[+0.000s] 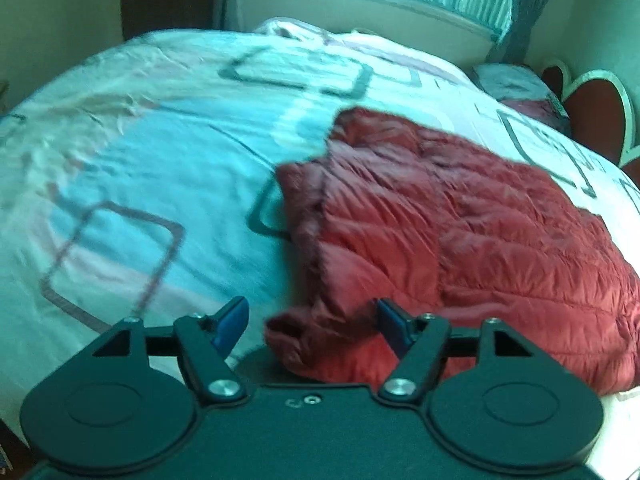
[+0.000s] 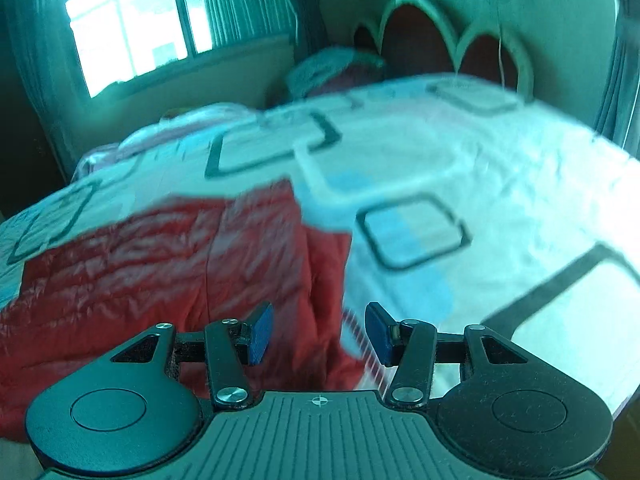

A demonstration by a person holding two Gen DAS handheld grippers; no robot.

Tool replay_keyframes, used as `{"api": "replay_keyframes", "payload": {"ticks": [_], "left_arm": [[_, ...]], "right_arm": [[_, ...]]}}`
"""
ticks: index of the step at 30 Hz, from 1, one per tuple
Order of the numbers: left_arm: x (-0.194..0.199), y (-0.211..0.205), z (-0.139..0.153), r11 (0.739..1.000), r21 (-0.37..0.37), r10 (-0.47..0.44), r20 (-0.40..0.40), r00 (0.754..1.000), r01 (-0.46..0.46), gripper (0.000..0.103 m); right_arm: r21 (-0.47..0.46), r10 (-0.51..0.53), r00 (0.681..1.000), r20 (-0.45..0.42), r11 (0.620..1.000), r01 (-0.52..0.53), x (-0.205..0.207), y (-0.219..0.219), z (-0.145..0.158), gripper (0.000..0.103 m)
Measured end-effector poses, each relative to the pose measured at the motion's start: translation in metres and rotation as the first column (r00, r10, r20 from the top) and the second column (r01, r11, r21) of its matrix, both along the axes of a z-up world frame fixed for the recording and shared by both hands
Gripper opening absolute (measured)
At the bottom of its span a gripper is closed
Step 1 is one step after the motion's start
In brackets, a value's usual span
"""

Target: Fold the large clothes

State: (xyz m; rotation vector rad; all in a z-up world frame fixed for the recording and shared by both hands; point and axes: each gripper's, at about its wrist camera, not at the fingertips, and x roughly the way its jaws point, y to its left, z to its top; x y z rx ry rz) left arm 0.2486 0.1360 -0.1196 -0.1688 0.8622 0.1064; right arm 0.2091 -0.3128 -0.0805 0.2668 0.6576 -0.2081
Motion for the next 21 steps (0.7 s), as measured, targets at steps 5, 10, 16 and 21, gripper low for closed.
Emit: {"api": "replay_keyframes", "payload": {"ticks": [5, 10, 16, 21], "left_arm": [[-0.010, 0.009, 0.023, 0.995, 0.080, 0.051, 0.117, 0.992, -0.060, 0.068], [0.018, -0.016, 0.039, 0.999, 0.039, -0.018, 0.166, 0.986, 0.012, 0.064], [0.068, -0.070, 0.016, 0.991, 0.080, -0.119, 0.168, 0.978, 0.107, 0.064], [0.094, -0.070, -0.023, 0.988, 0.132, -0.088, 0.088, 0.992, 0.076, 0.059]], "right_arm": [[-0.059, 0.077, 0.995, 0.056, 0.996, -0.073, 0.008, 0.020, 0.014, 0.051], [-0.061, 0.185, 0.981, 0.059, 0.982, -0.181, 0.038, 0.057, 0.007, 0.051], [-0.085, 0.278, 0.958, 0.065, 0.958, -0.272, 0.094, 0.102, -0.007, 0.051], [-0.132, 0.233, 0.972, -0.012, 0.963, -0.233, 0.135, 0.095, -0.040, 0.051]]}}
